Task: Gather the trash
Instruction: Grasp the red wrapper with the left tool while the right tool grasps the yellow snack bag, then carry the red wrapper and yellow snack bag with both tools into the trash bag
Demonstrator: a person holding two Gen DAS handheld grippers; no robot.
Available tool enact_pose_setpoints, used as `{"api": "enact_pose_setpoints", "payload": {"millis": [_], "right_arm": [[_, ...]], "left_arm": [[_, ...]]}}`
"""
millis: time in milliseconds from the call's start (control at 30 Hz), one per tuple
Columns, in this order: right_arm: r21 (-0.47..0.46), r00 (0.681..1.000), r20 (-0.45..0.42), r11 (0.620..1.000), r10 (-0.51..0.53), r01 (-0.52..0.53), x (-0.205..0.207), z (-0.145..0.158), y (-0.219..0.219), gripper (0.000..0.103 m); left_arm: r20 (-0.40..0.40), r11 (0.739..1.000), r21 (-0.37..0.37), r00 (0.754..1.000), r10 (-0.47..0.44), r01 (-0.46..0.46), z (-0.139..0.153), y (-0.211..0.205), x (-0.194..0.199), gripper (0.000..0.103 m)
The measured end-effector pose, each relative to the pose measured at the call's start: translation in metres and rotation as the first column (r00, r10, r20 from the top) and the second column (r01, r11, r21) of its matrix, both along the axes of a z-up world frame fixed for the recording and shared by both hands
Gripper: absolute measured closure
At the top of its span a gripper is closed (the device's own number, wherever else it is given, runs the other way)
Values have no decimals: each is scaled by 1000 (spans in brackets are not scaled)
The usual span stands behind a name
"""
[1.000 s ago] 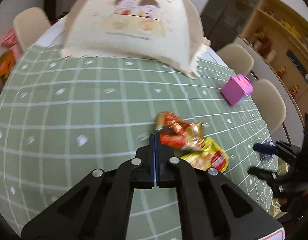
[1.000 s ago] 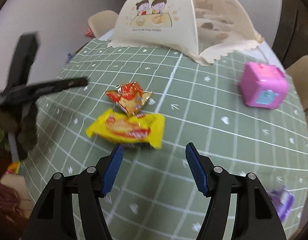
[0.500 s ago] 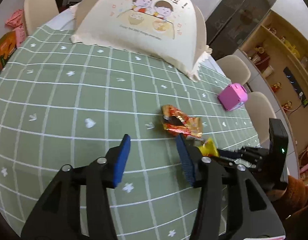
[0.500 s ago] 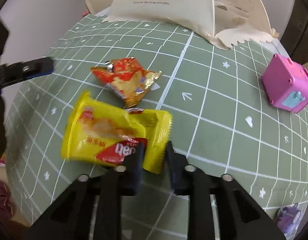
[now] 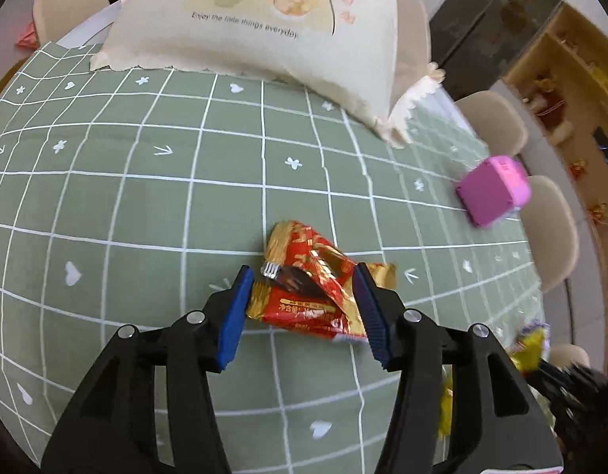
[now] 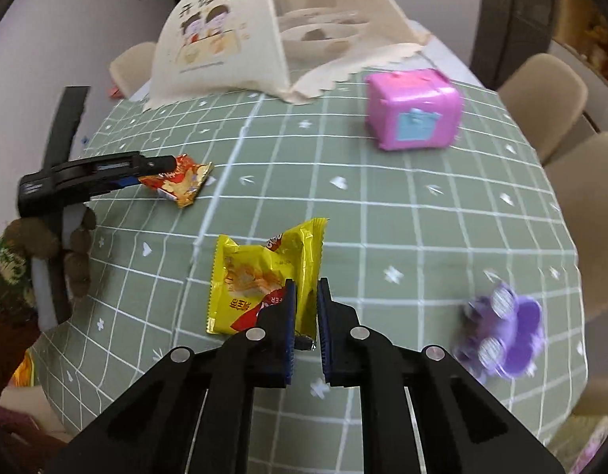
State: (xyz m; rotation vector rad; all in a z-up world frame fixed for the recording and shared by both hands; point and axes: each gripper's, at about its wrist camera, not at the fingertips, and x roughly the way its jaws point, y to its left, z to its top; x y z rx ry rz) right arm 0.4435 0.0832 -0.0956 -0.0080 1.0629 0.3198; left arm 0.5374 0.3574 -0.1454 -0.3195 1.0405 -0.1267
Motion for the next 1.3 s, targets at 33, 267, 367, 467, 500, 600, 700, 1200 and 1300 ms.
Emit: {"api": "enact_pose_setpoints", "payload": {"millis": [33, 267, 367, 467, 500, 600, 700, 1200, 1300], "right_arm": [[-2, 1000, 5, 1000, -16, 16, -5, 2, -6, 91], [4, 995, 73, 998, -65, 64, -33, 24, -36, 91], [24, 991, 114, 997, -76, 74, -51, 40, -53, 91], [34, 986, 154, 997, -70, 66, -68, 53, -67, 91], [36, 984, 165, 997, -68, 63, -74, 56, -72, 91], [42, 977, 201, 997, -70, 62, -98, 70, -96, 91], [44, 967, 239, 996, -84, 75, -129, 83, -128, 91], [6, 886, 372, 955, -278, 297, -295, 125, -314, 91], [-18, 852, 394, 925, -343, 381, -327, 129, -350, 91]], "left_arm": [[-13, 1000, 16, 1000, 14, -14, -3, -5, 2, 54], [48, 999, 31, 998, -36, 35, 21, -43, -20, 89], [109, 997, 47, 992, -68, 63, 48, -60, -47, 94], [168, 995, 60, 981, -94, 85, 73, -79, -77, 94], [185, 994, 58, 978, -101, 91, 81, -86, -87, 94], [225, 993, 29, 968, -114, 111, 105, -109, -123, 94], [258, 992, 3, 958, -125, 128, 124, -137, -152, 94], [338, 916, -92, 878, -339, 389, 171, -334, -293, 94], [319, 877, -135, 858, -403, 462, 165, -376, -306, 94]]}}
